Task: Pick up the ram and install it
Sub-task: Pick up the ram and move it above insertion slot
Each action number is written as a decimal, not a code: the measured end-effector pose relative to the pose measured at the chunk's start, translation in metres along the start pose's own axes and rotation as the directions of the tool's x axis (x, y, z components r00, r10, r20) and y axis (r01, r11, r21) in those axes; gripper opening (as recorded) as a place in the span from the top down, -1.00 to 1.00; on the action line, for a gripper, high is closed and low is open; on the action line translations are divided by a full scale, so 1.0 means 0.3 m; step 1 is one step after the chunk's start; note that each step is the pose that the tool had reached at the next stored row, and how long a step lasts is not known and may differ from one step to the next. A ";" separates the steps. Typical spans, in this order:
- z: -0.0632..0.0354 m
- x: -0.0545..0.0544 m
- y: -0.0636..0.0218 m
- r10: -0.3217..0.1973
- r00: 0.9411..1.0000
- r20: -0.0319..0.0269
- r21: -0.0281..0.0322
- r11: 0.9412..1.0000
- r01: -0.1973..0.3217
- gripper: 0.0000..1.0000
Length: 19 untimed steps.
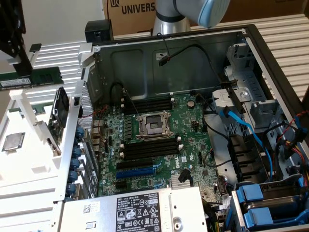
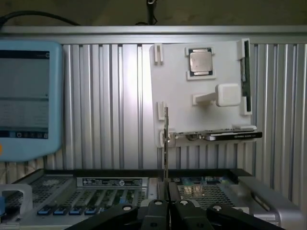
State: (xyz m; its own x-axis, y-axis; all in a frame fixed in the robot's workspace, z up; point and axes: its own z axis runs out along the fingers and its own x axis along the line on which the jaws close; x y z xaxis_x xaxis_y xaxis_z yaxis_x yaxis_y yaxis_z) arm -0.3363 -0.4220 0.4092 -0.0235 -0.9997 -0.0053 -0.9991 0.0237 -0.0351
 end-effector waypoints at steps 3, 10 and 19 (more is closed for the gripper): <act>-0.002 -0.001 -0.046 0.000 1.000 0.000 0.000 1.000 0.000 0.76; -0.003 -0.004 -0.153 0.000 1.000 0.000 0.000 1.000 0.000 0.76; 0.000 -0.007 -0.288 0.000 1.000 0.002 0.000 1.000 0.000 0.76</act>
State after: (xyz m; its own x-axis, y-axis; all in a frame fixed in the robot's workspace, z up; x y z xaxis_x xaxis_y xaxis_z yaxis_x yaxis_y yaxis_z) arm -0.2498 -0.4219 0.4124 -0.0235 -0.9997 -0.0069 -0.9991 0.0238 -0.0352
